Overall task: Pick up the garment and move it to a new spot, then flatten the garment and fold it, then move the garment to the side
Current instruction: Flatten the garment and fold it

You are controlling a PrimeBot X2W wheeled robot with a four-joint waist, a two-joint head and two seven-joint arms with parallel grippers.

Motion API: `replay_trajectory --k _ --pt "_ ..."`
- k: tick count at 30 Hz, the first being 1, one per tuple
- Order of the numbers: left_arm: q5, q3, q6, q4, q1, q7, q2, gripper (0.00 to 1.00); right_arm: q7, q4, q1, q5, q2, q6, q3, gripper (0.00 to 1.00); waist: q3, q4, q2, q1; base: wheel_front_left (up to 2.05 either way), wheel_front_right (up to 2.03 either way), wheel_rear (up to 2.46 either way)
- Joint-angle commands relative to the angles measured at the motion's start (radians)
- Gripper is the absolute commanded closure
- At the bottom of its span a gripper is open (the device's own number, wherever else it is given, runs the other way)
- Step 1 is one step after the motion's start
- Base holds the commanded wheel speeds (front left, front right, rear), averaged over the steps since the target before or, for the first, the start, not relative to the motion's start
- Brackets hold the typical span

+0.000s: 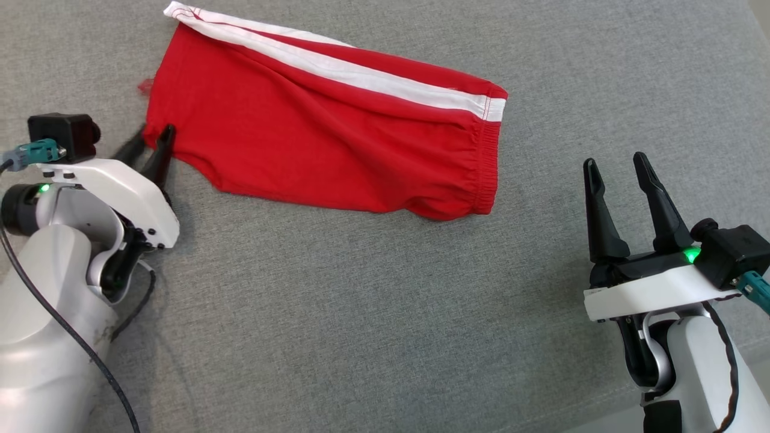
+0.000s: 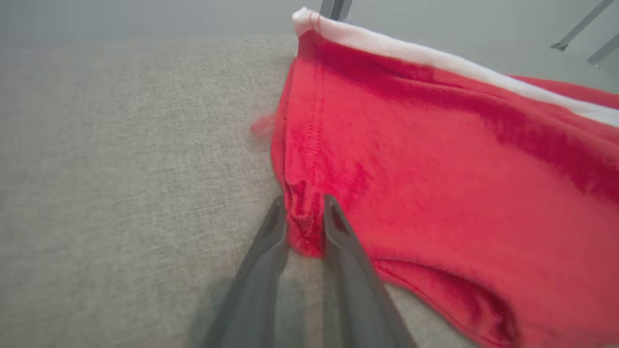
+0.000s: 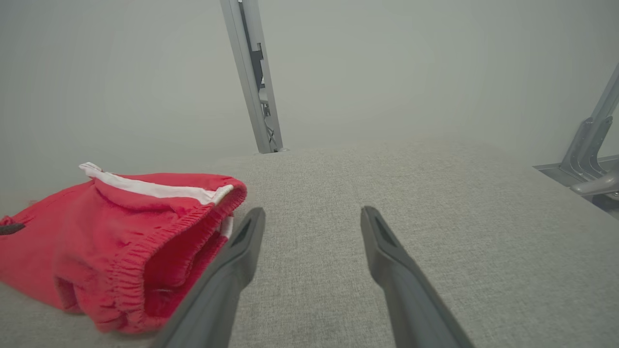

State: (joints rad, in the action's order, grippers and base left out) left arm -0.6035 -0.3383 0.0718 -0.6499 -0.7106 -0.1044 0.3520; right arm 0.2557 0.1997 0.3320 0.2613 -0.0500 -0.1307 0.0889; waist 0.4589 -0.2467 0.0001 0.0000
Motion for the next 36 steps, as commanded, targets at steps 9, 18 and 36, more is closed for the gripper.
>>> replay_trajectory --k 9,18,36 --pt "-0.038 -0.004 0.007 0.019 0.077 0.022 -0.030 1.00 0.011 0.008 0.007 0.010 -0.003 0.000 -0.010 0.00 -0.019 0.035 -0.0001 0.0000 0.00 0.00 0.00" --pt "-0.061 0.019 -0.060 0.257 0.269 0.101 -0.051 1.00 0.007 0.002 -0.028 -0.009 -0.003 0.000 -0.049 0.00 -0.064 0.092 -0.0001 0.0000 0.00 0.00 0.00" --pt "-0.101 0.037 -0.194 0.569 0.521 0.074 -0.064 0.00 -0.030 -0.055 -0.060 -0.031 -0.007 0.000 -0.060 0.00 -0.112 0.143 -0.0001 0.0000 0.00 0.00 0.00"
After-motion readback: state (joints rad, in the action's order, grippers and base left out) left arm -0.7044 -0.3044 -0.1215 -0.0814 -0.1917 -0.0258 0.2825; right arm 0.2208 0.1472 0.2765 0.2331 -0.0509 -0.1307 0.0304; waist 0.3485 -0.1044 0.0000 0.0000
